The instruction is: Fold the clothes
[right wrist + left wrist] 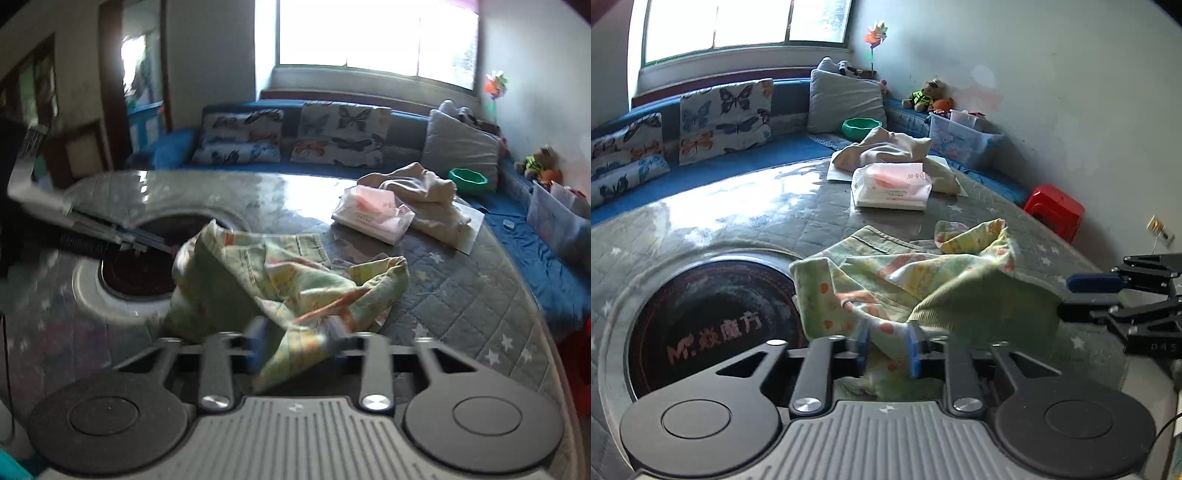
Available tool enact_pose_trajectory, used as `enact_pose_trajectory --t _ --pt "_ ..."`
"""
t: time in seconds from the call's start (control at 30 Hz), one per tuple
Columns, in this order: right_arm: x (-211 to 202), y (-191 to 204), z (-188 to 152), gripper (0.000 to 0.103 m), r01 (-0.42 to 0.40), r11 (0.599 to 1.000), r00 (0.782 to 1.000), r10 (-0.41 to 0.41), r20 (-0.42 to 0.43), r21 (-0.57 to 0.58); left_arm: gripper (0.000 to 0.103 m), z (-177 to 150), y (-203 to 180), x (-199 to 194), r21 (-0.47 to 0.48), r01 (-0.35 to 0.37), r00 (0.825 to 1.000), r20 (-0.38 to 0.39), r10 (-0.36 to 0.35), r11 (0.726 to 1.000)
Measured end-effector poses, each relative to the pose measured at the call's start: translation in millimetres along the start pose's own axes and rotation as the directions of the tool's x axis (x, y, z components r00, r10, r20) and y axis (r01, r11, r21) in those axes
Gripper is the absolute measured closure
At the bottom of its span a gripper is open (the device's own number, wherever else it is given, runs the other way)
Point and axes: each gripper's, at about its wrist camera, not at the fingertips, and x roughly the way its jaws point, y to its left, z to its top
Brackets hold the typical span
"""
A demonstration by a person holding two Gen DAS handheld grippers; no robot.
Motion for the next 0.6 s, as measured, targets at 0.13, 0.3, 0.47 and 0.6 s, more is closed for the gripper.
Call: enact_pose_trajectory --t 0.13,0.3,0.47,0.6 --pt "2.7 -3.0 -3.3 0.05 0.008 0.999 1.0 -0.008 -0.011 0.042 0.052 -16.9 -12.9 -3.3 -0.011 -0.015 1.0 -0.025 0.015 1.0" --pt "-0.9 1.3 -12.7 0.04 0.027 0.993 0.999 -0.024 -0.031 0.114 0.045 -33.1 -21.1 -3.0 -0.038 -0.026 0.998 -0.066 0.024 0.999" --pt "-3.8 4.6 -21.4 0.029 0.03 0.989 0.999 -0.024 -0.041 0.144 0.036 -43.2 -27.5 -6.2 -0.05 -0.036 0.996 -0.082 0.032 0.998" --pt "-5.1 10.2 -28.7 0.025 0.027 0.987 0.999 -0.02 -0.044 0.158 0.035 -49.5 -32.4 -7.6 -0.057 -0.041 0.995 -0.095 0.036 0.998"
